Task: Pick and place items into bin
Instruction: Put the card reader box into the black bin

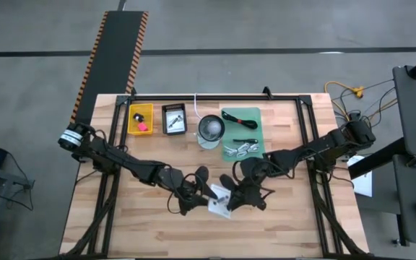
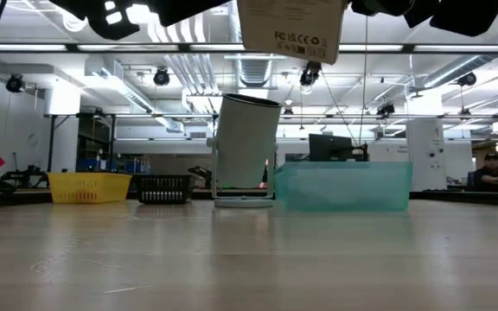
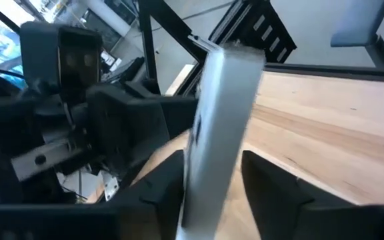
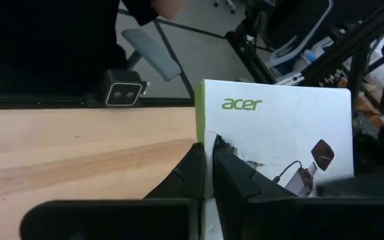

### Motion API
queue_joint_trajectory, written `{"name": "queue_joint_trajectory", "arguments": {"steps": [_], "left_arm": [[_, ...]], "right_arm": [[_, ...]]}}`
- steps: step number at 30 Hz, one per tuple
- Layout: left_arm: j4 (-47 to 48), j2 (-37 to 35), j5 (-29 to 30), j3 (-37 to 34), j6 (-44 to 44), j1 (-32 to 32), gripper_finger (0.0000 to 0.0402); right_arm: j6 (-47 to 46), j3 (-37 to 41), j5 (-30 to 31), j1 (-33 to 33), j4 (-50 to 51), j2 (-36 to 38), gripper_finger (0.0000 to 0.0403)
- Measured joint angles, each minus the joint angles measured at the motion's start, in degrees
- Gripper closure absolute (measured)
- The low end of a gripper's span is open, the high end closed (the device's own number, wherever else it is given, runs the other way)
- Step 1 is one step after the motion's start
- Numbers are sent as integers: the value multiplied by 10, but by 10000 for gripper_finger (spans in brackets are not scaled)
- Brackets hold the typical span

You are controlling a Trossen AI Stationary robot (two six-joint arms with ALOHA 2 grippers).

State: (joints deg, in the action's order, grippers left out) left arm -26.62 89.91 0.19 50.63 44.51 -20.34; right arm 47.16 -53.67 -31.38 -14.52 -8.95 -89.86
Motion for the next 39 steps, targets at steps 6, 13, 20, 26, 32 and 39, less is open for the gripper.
{"name": "queue_joint_trajectory", "arguments": {"steps": [6, 13, 20, 26, 32, 39], "left_arm": [[0, 0, 0, 4, 38, 0, 357], [8, -6, 3, 3, 56, 0, 381], [111, -37, 54, 5, 20, -12, 381], [218, -107, 138, 5, -72, -57, 381], [353, -176, 379, 5, -197, -114, 381], [433, -230, 680, 5, -356, -103, 381]], "right_arm": [[-7, 0, 0, 3, -10, 0, 391], [-33, 0, 19, 2, -15, 5, 340], [-46, -4, 137, 4, 48, 12, 257], [-132, -4, 172, 3, 68, 21, 225], [-195, -3, 180, 3, 101, 26, 226], [-262, -3, 304, 3, 198, 26, 237]]}}
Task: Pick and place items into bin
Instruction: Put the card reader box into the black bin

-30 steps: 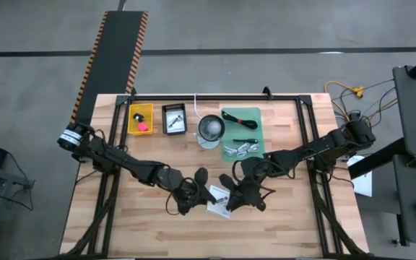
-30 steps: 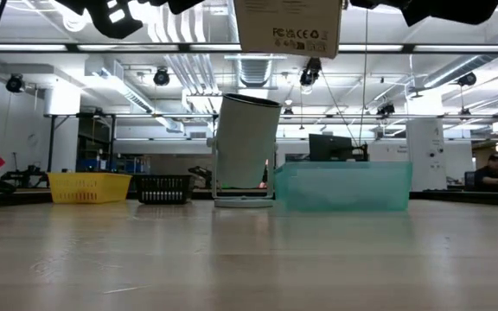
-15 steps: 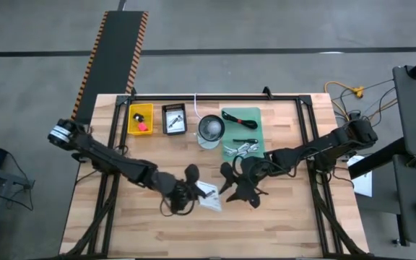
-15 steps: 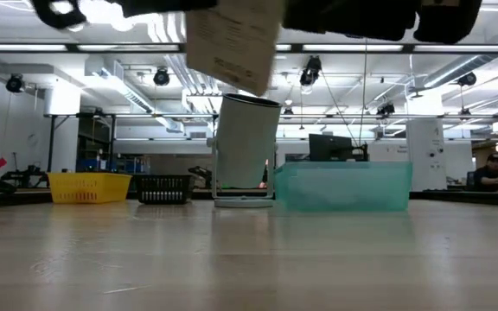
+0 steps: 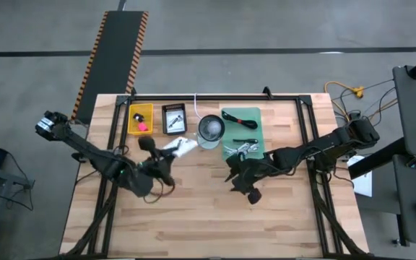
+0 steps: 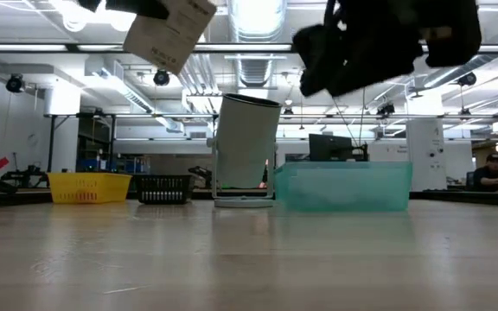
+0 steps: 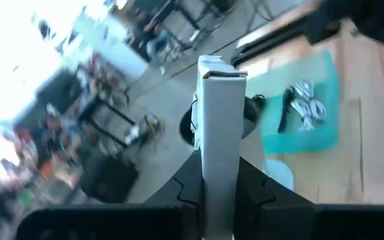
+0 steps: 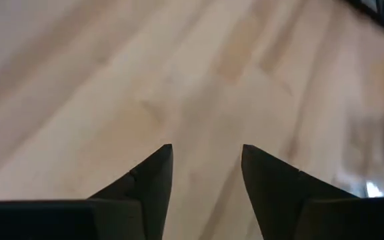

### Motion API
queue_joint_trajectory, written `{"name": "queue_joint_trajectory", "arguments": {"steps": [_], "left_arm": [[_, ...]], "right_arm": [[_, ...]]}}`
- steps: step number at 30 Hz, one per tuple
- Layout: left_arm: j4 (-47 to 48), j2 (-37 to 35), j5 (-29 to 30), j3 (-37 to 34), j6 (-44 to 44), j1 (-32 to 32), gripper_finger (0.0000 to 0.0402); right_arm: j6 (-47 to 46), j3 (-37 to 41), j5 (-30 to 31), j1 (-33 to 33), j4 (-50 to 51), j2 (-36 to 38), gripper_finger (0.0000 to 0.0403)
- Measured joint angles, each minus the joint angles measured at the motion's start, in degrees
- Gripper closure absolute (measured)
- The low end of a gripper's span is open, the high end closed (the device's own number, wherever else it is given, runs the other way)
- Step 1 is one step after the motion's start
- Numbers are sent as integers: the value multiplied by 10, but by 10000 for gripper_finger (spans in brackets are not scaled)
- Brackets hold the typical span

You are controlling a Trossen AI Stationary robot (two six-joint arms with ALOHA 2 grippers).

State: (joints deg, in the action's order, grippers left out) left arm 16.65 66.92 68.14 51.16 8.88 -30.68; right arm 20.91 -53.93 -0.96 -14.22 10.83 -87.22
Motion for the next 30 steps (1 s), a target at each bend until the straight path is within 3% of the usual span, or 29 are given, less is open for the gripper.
{"name": "queue_joint_trajectory", "arguments": {"steps": [4, 10, 12, 18, 21, 26, 30], "left_arm": [[7, -9, 16, -5, -126, 52, 381], [67, -34, 2, -8, -289, 161, 381], [93, -44, -55, -8, -316, 210, 381], [105, -54, -327, -23, -342, 373, 381], [94, -49, -423, -21, -356, 445, 381], [86, -49, -555, -17, -415, 568, 381], [83, -38, -590, -22, -472, 623, 379]], "right_arm": [[-41, 8, 50, 0, 18, 0, 244], [-77, 24, 56, 0, 22, 0, 253], [-79, 33, 57, 0, 21, 0, 255], [-75, 64, 56, 0, -10, 0, 259], [-75, 76, 56, 0, -26, 0, 258], [-75, 91, 56, 0, -62, 0, 257], [-76, 93, 56, 0, -82, 0, 257]]}}
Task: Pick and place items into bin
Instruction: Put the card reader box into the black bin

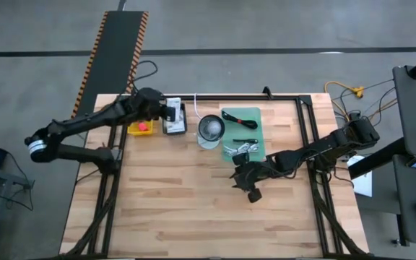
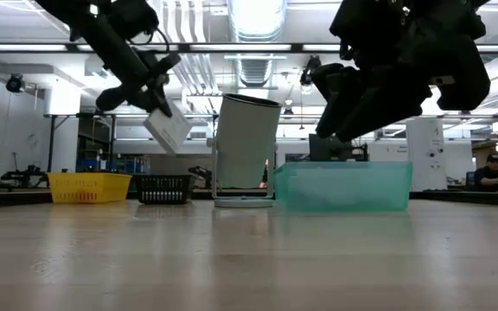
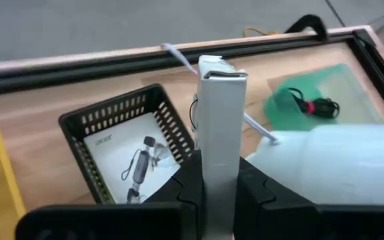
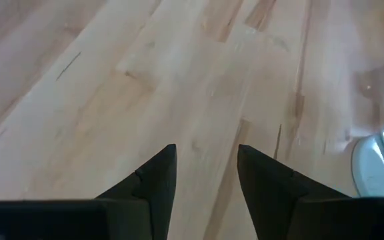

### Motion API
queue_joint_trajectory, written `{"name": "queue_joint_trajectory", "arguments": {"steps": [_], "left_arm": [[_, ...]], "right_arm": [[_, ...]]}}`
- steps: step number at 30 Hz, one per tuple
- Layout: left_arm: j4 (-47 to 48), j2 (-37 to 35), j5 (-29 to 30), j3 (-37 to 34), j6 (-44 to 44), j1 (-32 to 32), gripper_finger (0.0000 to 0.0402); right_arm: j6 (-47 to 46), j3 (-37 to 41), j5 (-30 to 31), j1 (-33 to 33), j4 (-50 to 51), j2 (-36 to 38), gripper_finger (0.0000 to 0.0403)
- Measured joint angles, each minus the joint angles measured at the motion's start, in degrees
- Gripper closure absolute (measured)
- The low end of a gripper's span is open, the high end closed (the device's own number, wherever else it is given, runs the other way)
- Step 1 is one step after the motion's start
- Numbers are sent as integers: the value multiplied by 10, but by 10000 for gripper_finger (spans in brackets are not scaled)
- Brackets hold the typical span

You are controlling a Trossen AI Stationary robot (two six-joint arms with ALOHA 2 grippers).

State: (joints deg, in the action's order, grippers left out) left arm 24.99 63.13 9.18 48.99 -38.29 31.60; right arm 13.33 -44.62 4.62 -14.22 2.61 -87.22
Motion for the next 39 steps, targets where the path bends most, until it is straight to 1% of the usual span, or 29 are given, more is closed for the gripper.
{"name": "queue_joint_trajectory", "arguments": {"steps": [3, 7, 9, 12, 15, 18, 27, 29, 34, 37, 39], "left_arm": [[-6, 17, -5, 0, -8, 21, 376], [-18, 46, -5, 0, -38, 44, 374], [-27, 67, -8, 0, -66, 56, 374], [-26, 107, -44, 6, -93, 74, 373], [-25, 142, -85, 17, -95, 81, 372], [-25, 164, -91, 27, -98, 81, 371], [17, 175, -113, 33, -118, 82, 370], [20, 175, -126, 32, -119, 82, 370], [18, 175, -136, 34, -82, 82, 369], [10, 175, -133, 34, -61, 82, 355], [10, 175, -134, 34, -46, 85, 334]], "right_arm": [[-14, 0, -1, 0, -6, 0, 257], [-16, 0, -1, 0, -5, 0, 257], [-11, 0, -1, 0, -6, 0, 257], [-10, 0, -1, 0, -7, 0, 259], [6, 0, -1, 0, -8, 0, 259], [37, 0, 0, 0, -10, 0, 259], [48, 0, 0, 0, -13, 0, 270], [47, 0, 0, 0, -15, 0, 271], [33, 0, 0, 0, -17, 0, 269], [21, 0, 0, 0, -17, 0, 271], [18, 0, 0, 0, -17, 0, 272]]}}
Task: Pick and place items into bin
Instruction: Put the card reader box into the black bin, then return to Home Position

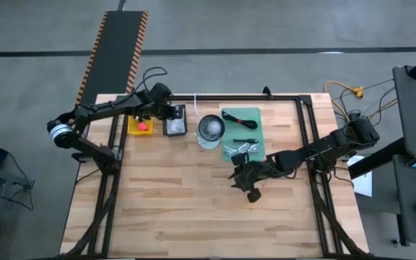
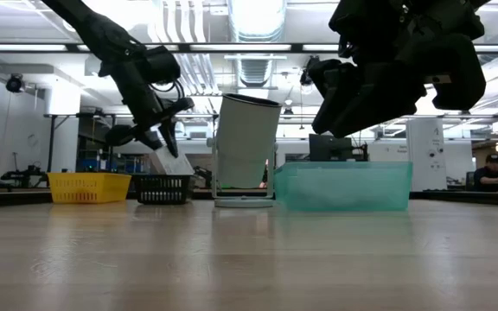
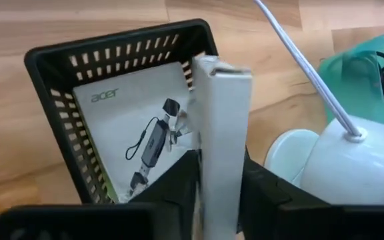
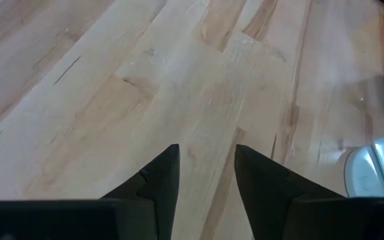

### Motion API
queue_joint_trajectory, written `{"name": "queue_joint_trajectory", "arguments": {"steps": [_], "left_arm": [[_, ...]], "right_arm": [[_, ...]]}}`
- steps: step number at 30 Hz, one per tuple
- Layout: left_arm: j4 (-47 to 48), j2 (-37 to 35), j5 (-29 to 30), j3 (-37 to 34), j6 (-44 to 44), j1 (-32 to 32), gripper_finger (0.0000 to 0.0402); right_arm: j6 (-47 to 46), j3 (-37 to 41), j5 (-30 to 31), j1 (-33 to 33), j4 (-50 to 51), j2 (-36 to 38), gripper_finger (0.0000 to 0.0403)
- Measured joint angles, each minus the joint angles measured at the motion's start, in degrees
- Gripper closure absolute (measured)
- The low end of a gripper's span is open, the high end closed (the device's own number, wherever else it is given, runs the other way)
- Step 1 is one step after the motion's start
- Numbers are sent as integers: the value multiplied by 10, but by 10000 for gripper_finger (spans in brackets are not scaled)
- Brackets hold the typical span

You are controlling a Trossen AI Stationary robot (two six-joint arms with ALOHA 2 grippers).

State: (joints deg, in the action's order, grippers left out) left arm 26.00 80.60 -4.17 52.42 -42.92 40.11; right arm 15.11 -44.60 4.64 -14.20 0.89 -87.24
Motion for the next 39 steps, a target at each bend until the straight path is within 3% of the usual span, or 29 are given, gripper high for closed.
{"name": "queue_joint_trajectory", "arguments": {"steps": [11, 19, 23, 28, 31, 34, 39], "left_arm": [[0, -1, 24, 10, 73, 18, 198], [18, -4, 34, 69, 81, 19, 195], [43, -12, 38, 111, 153, 0, 204], [43, -44, 44, 111, 243, -69, 225], [19, -80, 98, 82, 323, -146, 245], [-56, -123, 141, 34, 393, -240, 268], [-178, -215, 184, -63, 418, -368, 303]], "right_arm": [[-1, 0, 0, 0, 0, 0, 272], [-1, 0, 0, 0, 0, 0, 271], [-1, 0, 0, 0, 0, 0, 273], [-1, 0, 0, 0, 1, 0, 276], [-1, 0, 0, 0, 1, 0, 275], [8, 0, 0, 0, 1, 0, 278], [15, 0, 13, 0, -26, 7, 291]]}}
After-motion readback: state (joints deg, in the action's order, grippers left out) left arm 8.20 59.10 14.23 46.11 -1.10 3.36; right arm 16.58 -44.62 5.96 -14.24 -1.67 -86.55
